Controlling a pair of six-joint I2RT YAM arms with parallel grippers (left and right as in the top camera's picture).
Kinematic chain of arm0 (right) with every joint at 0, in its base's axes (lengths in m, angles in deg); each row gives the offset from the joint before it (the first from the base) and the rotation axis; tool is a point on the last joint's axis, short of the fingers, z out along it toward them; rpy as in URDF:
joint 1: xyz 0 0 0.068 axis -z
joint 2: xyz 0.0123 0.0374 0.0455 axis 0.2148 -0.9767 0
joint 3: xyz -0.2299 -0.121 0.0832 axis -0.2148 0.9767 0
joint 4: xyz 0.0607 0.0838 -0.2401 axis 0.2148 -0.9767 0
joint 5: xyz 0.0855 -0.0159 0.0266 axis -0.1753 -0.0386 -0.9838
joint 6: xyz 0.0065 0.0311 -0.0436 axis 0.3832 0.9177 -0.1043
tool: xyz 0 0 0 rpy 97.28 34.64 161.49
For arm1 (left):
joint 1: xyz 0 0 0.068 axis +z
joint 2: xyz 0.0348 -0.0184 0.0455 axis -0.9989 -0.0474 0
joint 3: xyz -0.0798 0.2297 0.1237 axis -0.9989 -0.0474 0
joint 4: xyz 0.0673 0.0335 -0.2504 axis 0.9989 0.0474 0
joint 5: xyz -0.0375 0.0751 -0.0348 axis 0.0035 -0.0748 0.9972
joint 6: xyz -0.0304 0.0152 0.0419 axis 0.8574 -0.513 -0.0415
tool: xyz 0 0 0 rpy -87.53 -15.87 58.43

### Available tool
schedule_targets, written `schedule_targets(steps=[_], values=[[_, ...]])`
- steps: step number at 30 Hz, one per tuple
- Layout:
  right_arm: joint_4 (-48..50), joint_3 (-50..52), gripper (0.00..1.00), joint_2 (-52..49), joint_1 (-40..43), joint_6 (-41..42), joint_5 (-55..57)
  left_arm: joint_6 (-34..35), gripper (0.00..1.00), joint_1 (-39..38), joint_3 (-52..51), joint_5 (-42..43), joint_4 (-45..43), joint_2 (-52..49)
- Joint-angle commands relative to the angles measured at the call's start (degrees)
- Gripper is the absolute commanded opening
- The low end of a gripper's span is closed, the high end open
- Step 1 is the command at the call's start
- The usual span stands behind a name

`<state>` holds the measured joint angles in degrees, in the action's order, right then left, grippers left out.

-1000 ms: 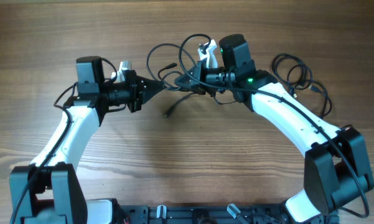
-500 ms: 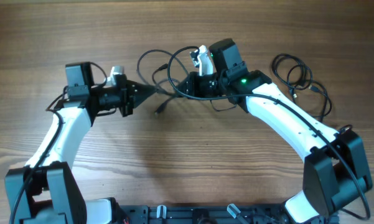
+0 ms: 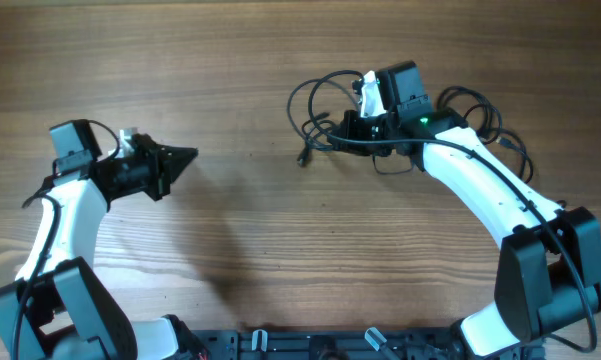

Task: Untangle cables
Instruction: 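Reach the left gripper back to the cable held by the right gripper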

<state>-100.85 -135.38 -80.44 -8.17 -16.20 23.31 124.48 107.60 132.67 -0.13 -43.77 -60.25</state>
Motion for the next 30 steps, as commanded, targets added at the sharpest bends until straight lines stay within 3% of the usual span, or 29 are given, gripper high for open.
schedule_targets(steps=[1,3,8,16,23,28,30], values=[[4.0,-0.1,0.04,0.5,-0.9,8.2,-10.4,-1.1,0.20,-4.1,0.5,0.6,2.6,0.1],[6.3,-0.1,0.04,0.5,-1.7,10.5,-10.9,0.7,0.26,-7.0,0.5,1.7,4.0,0.1],[8.9,-0.1,0.04,0.5,-4.0,13.0,-8.8,12.8,0.27,-16.2,0.5,1.8,3.9,0.1],[9.2,-0.1,0.04,0.5,-6.7,13.0,-7.4,27.5,0.30,-25.3,0.5,-0.7,-11.3,0.1],[9.2,-0.1,0.04,0.5,-6.8,12.9,-6.6,28.7,0.24,-27.8,0.5,-9.0,-14.2,0.1],[9.2,-0.1,0.04,0.5,-6.8,12.3,-6.6,29.2,0.15,-28.1,0.5,-9.6,-15.3,0.1],[9.1,-0.1,0.04,0.5,-6.8,11.6,-6.1,29.2,0.21,-28.1,0.5,-9.6,-17.2,0.1]])
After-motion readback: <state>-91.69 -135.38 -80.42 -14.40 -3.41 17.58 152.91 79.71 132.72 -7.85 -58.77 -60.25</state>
